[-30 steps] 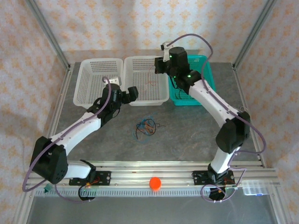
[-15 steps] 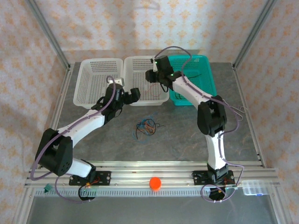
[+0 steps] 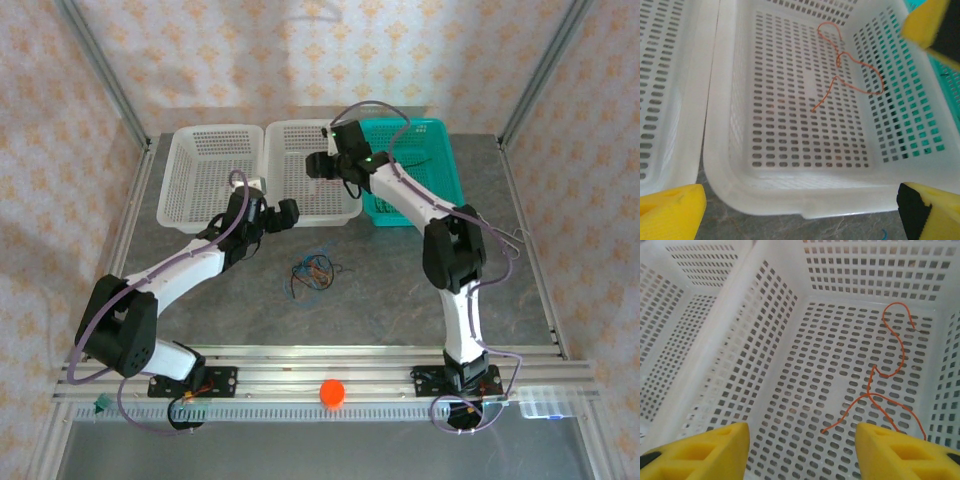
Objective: Untangle the cables
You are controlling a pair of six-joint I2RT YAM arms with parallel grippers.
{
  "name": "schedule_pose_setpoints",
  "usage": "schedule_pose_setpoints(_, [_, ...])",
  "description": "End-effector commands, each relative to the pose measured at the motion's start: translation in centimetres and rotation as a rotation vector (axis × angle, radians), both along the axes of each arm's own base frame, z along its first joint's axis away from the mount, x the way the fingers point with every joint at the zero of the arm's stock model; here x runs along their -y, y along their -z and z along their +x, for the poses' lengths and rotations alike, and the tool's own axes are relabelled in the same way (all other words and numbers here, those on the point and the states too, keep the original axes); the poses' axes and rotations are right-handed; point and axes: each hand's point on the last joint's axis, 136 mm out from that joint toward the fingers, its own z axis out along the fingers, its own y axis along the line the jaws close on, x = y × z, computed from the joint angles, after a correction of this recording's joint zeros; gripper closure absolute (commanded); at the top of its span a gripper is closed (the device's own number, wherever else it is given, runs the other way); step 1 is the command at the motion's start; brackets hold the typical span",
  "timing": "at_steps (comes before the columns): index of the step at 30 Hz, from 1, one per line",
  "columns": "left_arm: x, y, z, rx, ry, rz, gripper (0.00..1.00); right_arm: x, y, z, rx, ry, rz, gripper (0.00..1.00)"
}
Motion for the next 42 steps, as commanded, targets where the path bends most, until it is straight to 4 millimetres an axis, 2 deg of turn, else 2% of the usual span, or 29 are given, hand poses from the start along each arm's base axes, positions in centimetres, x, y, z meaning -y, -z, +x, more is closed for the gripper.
schedule_pose_setpoints(1, [-0.7,0.5,-2.0,-0.042,0.004,0.029,0.01,0.2,-6.9,-2.1,0.127,-0.038,0.047,0.42])
schedule_pose_setpoints(7, [-1.1,0.1,-5.2,-0.068,0.015,0.071,0.03,0.5,-9.3,-6.6,0.165,-0.04,0.089,0.41])
schedule_pose_setpoints(10, [-0.8,0.9,-6.9,-0.109,0.035,0.095,0.05,1.2,-9.1,-9.0,0.143,-0.021,0.101,0.44])
schedule_pose_setpoints(14, [-0.5,2.4,-9.0,-0.178,0.057,0.137,0.08,1.9,-7.8,-12.1,0.087,0.001,0.102,0.46])
schedule_pose_setpoints(20, [0.4,4.7,-12.4,-0.273,0.104,0.135,0.19,2.8,-4.9,-16.5,-0.024,0.015,0.125,0.48])
schedule_pose_setpoints(26, [0.0,7.0,-15.2,-0.338,0.094,0.08,0.33,2.1,-1.6,-20.5,-0.114,-0.01,0.122,0.52])
schedule_pose_setpoints(31, [0.3,8.3,-15.9,-0.354,0.104,0.056,0.37,0.6,-0.3,-22.2,-0.149,-0.062,0.16,0.53])
schedule_pose_setpoints(42, [1.9,9.8,-15.0,-0.362,0.138,0.099,0.41,-1.0,0.0,-23.3,-0.184,-0.134,0.26,0.53])
